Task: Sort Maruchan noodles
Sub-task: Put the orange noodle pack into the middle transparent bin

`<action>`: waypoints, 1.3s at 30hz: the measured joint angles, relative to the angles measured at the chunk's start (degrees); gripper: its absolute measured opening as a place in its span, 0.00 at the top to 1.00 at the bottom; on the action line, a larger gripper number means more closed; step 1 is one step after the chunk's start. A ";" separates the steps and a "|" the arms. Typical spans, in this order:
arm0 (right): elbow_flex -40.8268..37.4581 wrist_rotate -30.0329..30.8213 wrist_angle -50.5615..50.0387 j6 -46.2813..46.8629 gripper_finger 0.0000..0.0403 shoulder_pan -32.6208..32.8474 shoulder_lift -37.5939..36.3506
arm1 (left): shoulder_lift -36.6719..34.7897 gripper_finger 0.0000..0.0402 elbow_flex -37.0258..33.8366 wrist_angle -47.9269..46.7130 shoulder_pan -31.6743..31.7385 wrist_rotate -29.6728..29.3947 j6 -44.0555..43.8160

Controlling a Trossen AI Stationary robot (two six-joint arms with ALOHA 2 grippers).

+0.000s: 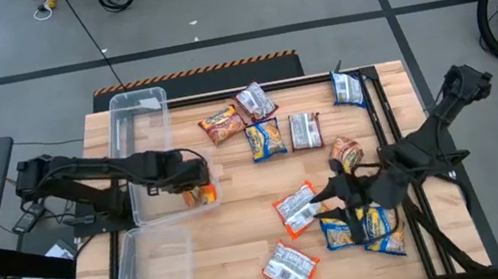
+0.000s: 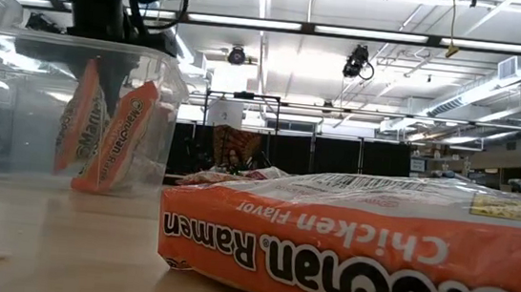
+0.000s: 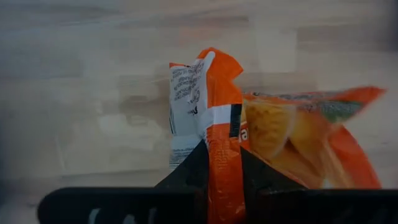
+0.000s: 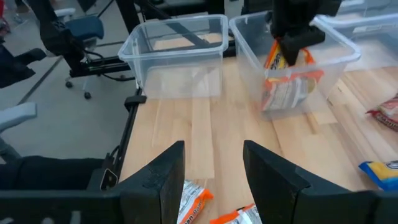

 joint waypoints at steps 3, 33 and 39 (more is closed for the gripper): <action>0.00 2.83 -0.01 -0.05 0.58 1.27 0.00 | 0.03 0.90 -0.69 1.47 0.88 0.25 0.74; -0.29 -0.15 -1.26 -9.70 0.58 -6.61 0.83 | -2.92 0.59 -0.63 2.01 1.10 1.28 19.06; -1.68 -0.19 0.04 -15.79 0.56 -9.35 4.39 | -5.44 0.59 0.03 1.90 1.10 -0.36 24.23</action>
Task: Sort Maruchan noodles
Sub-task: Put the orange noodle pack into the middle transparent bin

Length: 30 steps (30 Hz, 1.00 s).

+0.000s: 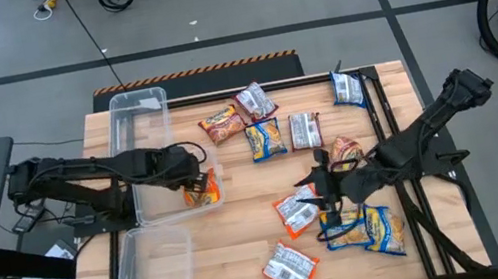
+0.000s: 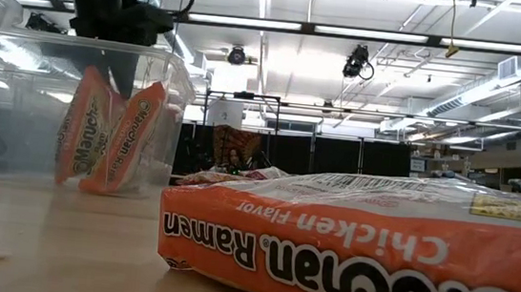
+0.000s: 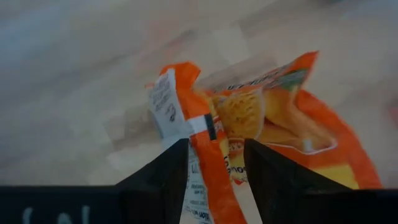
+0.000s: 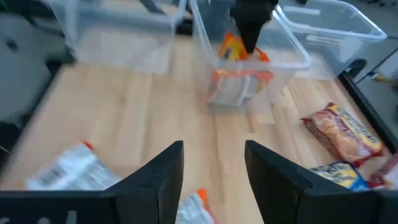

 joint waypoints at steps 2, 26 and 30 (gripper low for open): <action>-1.08 -0.44 1.95 -2.32 0.53 -0.82 2.00 | -1.46 0.59 1.11 -0.70 -0.06 -0.99 2.42; 8.44 -16.39 -4.13 -6.96 0.34 -5.72 31.78 | -9.33 0.60 1.72 3.78 -33.85 -50.19 12.94; 9.90 -18.85 -7.12 -7.36 0.38 -8.11 35.20 | -9.35 0.60 1.11 5.68 -36.75 -51.87 13.61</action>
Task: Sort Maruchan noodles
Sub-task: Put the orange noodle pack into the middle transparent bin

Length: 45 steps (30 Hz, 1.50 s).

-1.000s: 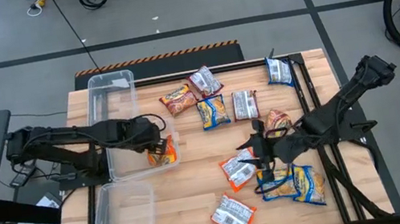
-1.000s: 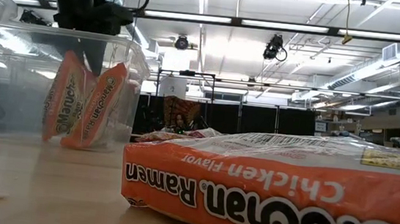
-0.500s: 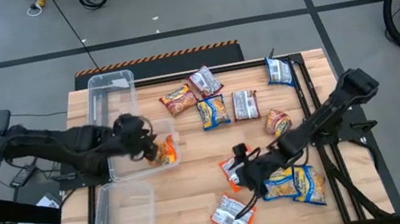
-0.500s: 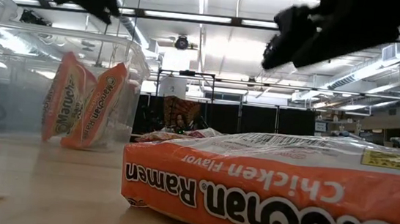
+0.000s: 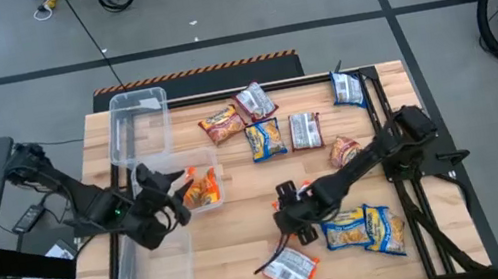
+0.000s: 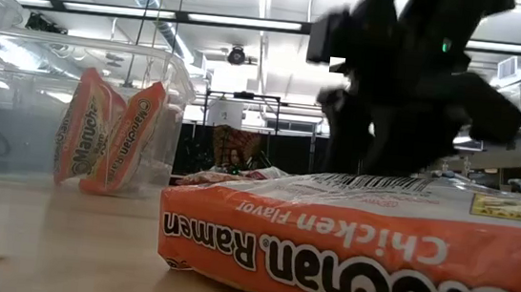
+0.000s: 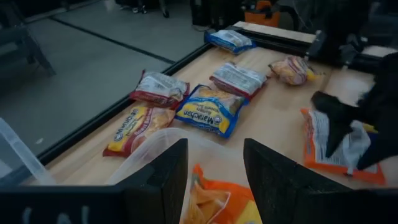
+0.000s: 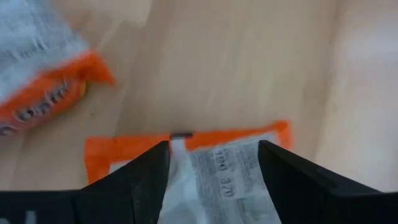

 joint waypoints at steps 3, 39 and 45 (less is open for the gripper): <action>0.09 -2.09 -0.28 -0.91 0.41 -0.89 1.81 | 0.00 0.60 0.02 0.31 -1.78 -0.47 1.00; -0.28 14.72 4.41 -4.06 0.97 -1.67 -12.27 | 0.00 0.60 0.02 3.24 -3.11 -5.25 5.62; -0.20 19.44 17.24 -11.31 0.97 -1.82 -18.94 | 1.76 0.60 0.09 10.16 -2.69 -5.14 13.34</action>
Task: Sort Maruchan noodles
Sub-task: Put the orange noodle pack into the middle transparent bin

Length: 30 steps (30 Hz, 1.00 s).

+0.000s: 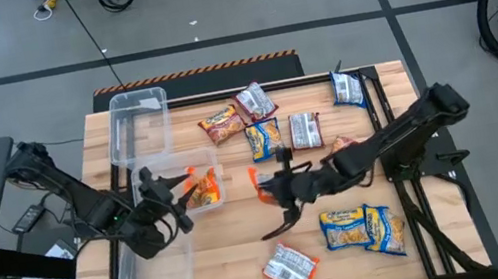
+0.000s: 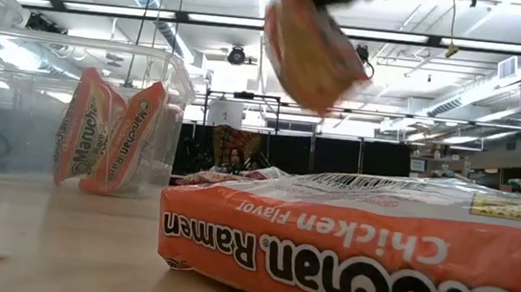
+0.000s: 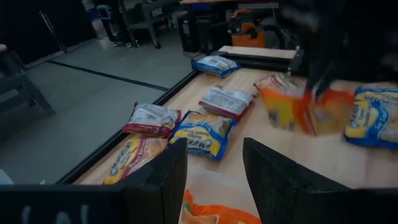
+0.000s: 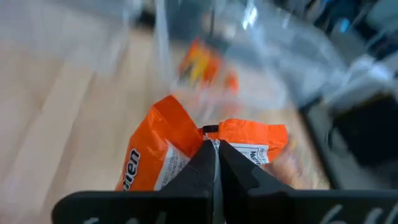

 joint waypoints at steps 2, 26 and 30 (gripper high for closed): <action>0.02 -0.29 5.04 -3.35 0.97 0.03 -1.35 | 0.92 0.60 0.00 2.67 0.68 0.18 2.40; 0.11 -0.09 21.37 -14.91 0.97 -3.15 -0.94 | 7.12 0.47 -0.06 36.62 20.93 35.80 35.70; 0.11 -1.84 22.43 -15.51 0.97 -3.73 -0.93 | 8.20 0.43 0.00 37.56 22.63 38.47 36.17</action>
